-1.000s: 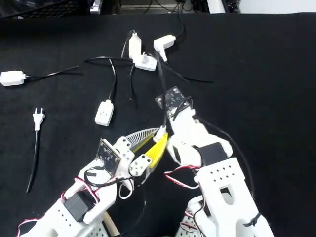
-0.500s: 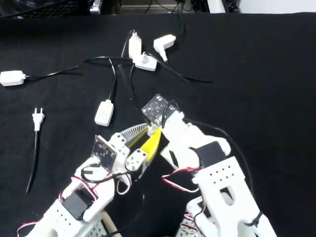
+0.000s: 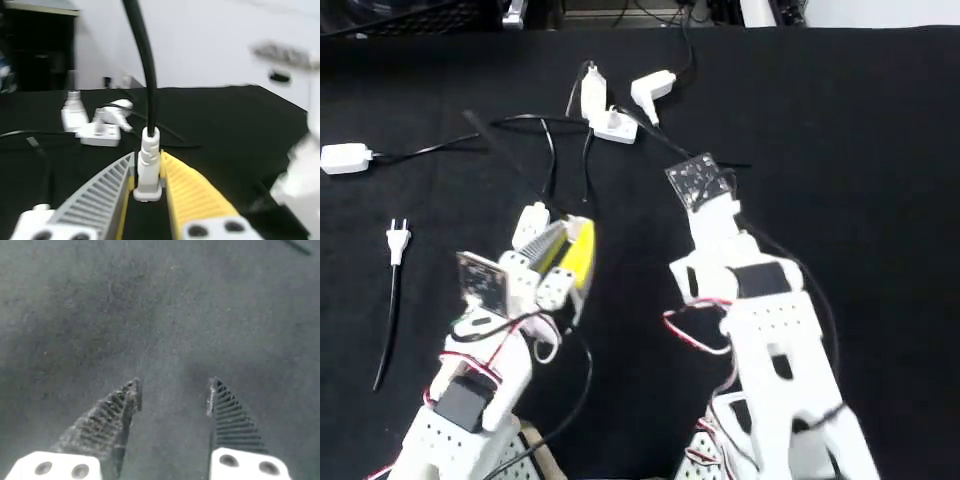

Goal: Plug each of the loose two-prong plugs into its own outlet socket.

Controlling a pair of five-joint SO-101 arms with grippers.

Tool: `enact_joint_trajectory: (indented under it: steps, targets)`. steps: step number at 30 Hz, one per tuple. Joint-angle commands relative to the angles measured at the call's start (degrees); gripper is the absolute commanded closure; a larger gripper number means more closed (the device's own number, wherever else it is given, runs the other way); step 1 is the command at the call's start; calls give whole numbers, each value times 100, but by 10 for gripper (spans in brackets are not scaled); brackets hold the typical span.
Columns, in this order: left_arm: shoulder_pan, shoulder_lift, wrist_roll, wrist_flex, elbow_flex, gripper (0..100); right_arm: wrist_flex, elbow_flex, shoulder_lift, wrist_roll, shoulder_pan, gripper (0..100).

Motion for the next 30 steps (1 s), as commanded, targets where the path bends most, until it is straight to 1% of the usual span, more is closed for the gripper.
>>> enact_joint_trajectory:
  steps: [1, 5, 8, 11, 14, 15, 17, 20, 22, 25, 28, 30]
  targets:
    - [-374, -35, 202, -105, -40, 970, -510, -470, 1121, -149, 70, 780]
    - [-813, -35, 211, -149, 145, 970, -993, -769, 2396, -141, 44, 780]
    - [-1235, -35, 220, -387, 136, 970, -1020, -1174, 3116, -167, -26, 780]
    - [-1569, -35, 475, -791, 145, 970, -835, -1481, 3451, -132, -88, 780]
    - [-1613, -26, 703, -870, 145, 970, -826, -1508, 3477, -123, -88, 780]
    - [-1543, -26, 782, -791, 145, 970, -826, -1508, 3477, -123, -88, 780]
    - [-1323, -26, 932, -352, 145, 970, -826, -1508, 3477, -123, -79, 780]
    - [-752, -26, 941, 484, 145, 970, -765, -1516, 3468, -123, -53, 780]
    - [-295, -26, 932, 818, 145, 970, -527, -1604, 3371, -141, -53, 780]
    - [207, -35, 932, 826, 145, 970, -141, -1684, 2870, -167, -97, 780]
    - [488, -35, 932, 888, 145, 970, -105, -1437, 2141, -176, -105, 780]
    - [637, -35, 932, 1029, 145, 970, -185, -1156, 1675, -176, -237, 780]
